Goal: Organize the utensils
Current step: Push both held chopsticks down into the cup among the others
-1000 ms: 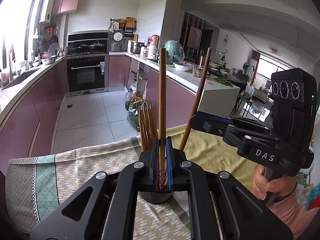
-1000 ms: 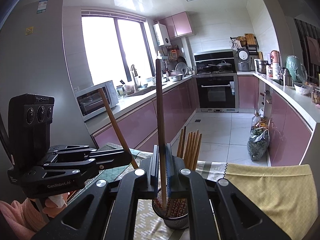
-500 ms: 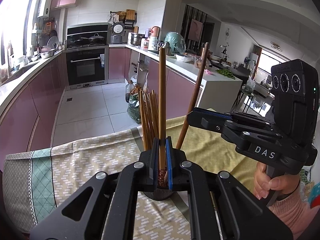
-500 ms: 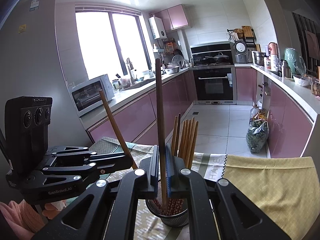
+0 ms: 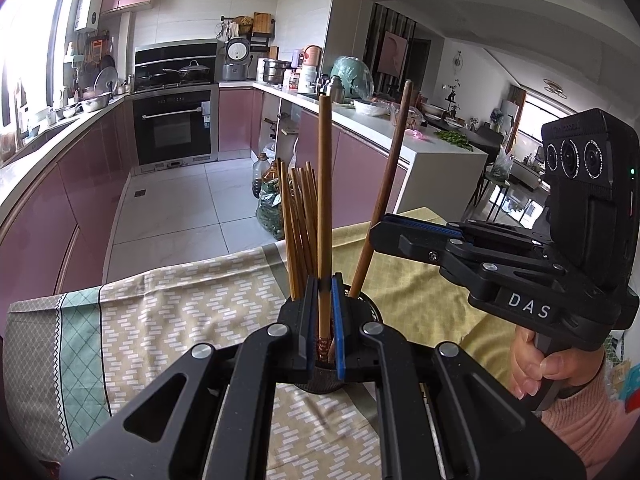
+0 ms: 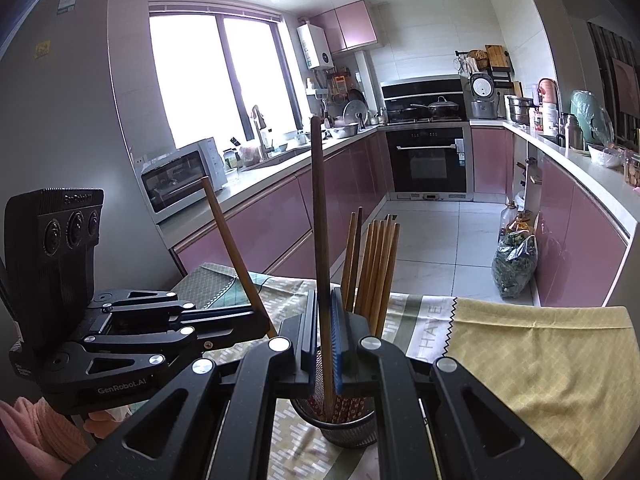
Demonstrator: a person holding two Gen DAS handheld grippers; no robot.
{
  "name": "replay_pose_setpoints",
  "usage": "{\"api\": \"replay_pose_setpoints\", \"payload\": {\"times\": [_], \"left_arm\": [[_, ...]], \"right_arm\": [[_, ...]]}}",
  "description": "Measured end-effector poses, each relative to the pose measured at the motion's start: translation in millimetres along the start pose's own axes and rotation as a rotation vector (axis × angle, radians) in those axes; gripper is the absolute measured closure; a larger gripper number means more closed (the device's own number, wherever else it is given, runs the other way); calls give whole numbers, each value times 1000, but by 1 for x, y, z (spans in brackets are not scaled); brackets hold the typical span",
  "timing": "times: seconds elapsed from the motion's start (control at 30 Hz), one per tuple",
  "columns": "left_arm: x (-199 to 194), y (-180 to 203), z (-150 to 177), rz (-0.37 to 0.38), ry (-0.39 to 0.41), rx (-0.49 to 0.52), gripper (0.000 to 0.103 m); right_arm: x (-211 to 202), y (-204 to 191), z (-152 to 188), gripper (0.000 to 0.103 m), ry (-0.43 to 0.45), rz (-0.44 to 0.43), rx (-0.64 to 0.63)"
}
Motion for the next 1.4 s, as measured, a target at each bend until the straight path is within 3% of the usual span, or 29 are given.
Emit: {"api": "replay_pose_setpoints", "payload": {"times": [1.4], "left_arm": [[18,-5,14,-1,-30,-5,96]], "right_arm": [[11,10,13,98,-37,7,13]]}}
Point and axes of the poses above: each gripper's, at about its wrist camera, not at the fingertips, and x roughly the way its jaws point, y to its right, z to its underside, the point moved 2 cm from there along x, roughly the way its jaws point, and after that the axes turned 12 degrees about x, right-handed, at the moved point
